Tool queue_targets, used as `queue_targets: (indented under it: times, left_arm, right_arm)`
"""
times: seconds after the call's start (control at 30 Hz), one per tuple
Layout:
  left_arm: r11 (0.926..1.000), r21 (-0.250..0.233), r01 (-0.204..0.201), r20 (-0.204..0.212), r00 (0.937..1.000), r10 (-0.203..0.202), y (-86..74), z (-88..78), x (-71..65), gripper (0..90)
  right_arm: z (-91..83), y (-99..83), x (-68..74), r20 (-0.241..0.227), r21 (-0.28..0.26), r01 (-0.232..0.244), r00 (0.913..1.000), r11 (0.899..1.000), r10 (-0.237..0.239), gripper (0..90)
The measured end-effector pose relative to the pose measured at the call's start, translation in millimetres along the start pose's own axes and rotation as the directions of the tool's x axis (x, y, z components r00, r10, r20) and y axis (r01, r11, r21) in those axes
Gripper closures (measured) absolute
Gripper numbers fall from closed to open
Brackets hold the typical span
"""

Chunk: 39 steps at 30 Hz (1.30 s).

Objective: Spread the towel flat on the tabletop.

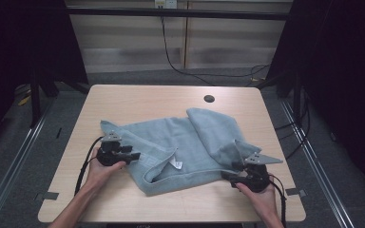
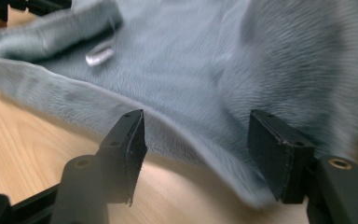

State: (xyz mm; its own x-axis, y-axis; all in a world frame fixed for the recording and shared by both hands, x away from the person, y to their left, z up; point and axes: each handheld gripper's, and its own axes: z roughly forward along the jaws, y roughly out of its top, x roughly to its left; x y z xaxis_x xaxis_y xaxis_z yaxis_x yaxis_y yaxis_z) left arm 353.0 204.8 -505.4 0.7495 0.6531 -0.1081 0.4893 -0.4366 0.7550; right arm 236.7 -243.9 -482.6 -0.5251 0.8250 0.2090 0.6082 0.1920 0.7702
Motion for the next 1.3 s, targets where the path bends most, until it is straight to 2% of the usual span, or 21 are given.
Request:
queue_targets:
  times: [0.03,0.07,0.1,0.17,0.23,0.27,0.33,0.37,0.5,0.57,0.63,0.7,0.77,0.83,0.9,0.97,1.03,1.17,1.2,1.3]
  left_arm:
    - [0.9993,0.015,-0.035,-0.029,0.999,0.036,0.6,-0.2,-3.9,55.4]
    - [0.9985,0.022,-0.051,-0.036,0.998,0.051,0.9,-0.8,-6.2,59.4]
    - [0.9991,0.015,-0.04,-0.024,0.9989,0.04,-0.3,-0.8,-7.5,62.6]
    - [0.9989,0.011,-0.045,-0.019,0.9988,0.045,-2.6,-3.0,-8.2,67.7]
    - [0.9999,0.001,-0.015,0.015,0.9998,0.015,-6.2,-5.1,-11.4,73.4]
    - [0.9997,0.003,-0.025,0.029,0.9993,0.025,-7.7,-7.0,-12.8,75.5]
    - [1.0,0.001,-0.005,0.05,0.9988,0.005,-11.0,-9.3,-18.8,77.4]
    - [1.0,0.004,-0.003,0.065,0.9979,0.002,-12.0,-10.3,-21.1,78.1]
    - [0.9999,0.007,0.011,0.12,0.9927,-0.012,-16.3,-12.6,-34.4,79.3]
    - [0.9997,0.013,0.02,0.152,0.9881,-0.021,-17.8,-13.2,-42.6,79.3]
    - [0.9996,0.024,0.013,0.156,0.9877,-0.017,-18.8,-15.0,-52.3,79.3]
    - [0.9996,0.029,0.0,0.163,0.9867,-0.005,-21.3,-18.2,-61.8,79.4]
    - [0.9995,0.033,0.001,0.187,0.9824,-0.007,-23.3,-21.8,-68.6,81.6]
    - [0.9995,0.028,-0.014,0.2,0.9798,0.009,-23.1,-24.5,-73.7,86.4]
    - [0.9992,0.03,-0.025,0.206,0.9784,0.019,-22.9,-24.0,-74.8,87.3]
    - [0.9994,0.034,-0.008,0.216,0.9764,0.001,-22.9,-22.6,-73.2,87.3]
    - [0.9994,0.036,-0.005,0.22,0.9755,-0.003,-22.6,-22.3,-72.6,87.3]
    - [0.999,0.044,-0.006,0.234,0.9723,-0.004,-22.4,-21.8,-73.9,87.3]
    - [0.999,0.046,0.003,0.244,0.9696,-0.014,-22.4,-21.3,-74.7,87.2]
    - [0.9989,0.047,-0.007,0.263,0.9648,-0.005,-22.0,-19.6,-78.3,87.2]
  right_arm:
    - [4.8,0.3,1.3,0.007,0.014,0.01,0.9999,1.0,-0.01,36.2]
    - [9.0,1.4,2.2,0.011,0.027,0.018,0.9998,0.999,-0.018,36.0]
    - [13.4,2.6,2.1,0.019,0.035,0.027,0.9995,0.999,-0.027,35.9]
    - [24.1,4.0,-0.9,0.032,0.068,0.032,0.9989,0.997,-0.034,35.8]
    - [34.8,3.3,-5.7,0.063,0.11,0.043,0.9967,0.993,-0.05,36.6]
    - [37.3,4.9,-9.3,0.058,0.099,0.052,0.9966,0.994,-0.058,36.7]
    - [42.4,10.5,-15.0,0.063,0.097,0.023,0.9976,0.995,-0.029,36.9]
    - [46.2,13.4,-17.9,0.064,0.094,0.037,0.997,0.995,-0.043,37.0]
    - [65.1,30.4,-29.6,0.051,0.097,0.034,0.998,0.995,-0.039,36.8]
    - [77.0,39.8,-35.3,0.051,0.091,0.035,0.9979,0.995,-0.04,36.7]
    - [89.5,49.9,-40.0,0.045,0.088,0.042,0.9979,0.995,-0.046,36.7]
    - [100.2,60.1,-45.6,0.042,0.091,0.025,0.9987,0.996,-0.029,36.7]
    - [109.3,67.5,-50.1,0.044,0.089,0.027,0.9986,0.996,-0.031,37.0]
    - [115.5,72.6,-50.9,0.056,0.09,0.043,0.9973,0.995,-0.048,44.8]
    - [117.6,74.5,-50.7,0.046,0.088,0.061,0.9968,0.994,-0.066,63.9]
    - [117.6,72.0,-50.5,0.033,0.073,0.059,0.9976,0.996,-0.061,77.5]
    - [117.0,70.2,-50.2,0.036,0.066,0.047,0.9981,0.997,-0.049,80.4]
    - [119.2,73.5,-48.6,0.048,0.087,0.089,0.9945,0.992,-0.093,85.3]
    - [120.4,74.8,-49.8,0.045,0.088,0.094,0.9942,0.992,-0.098,85.4]
    - [125.9,78.6,-54.5,0.051,0.074,0.076,0.9955,0.994,-0.08,84.8]
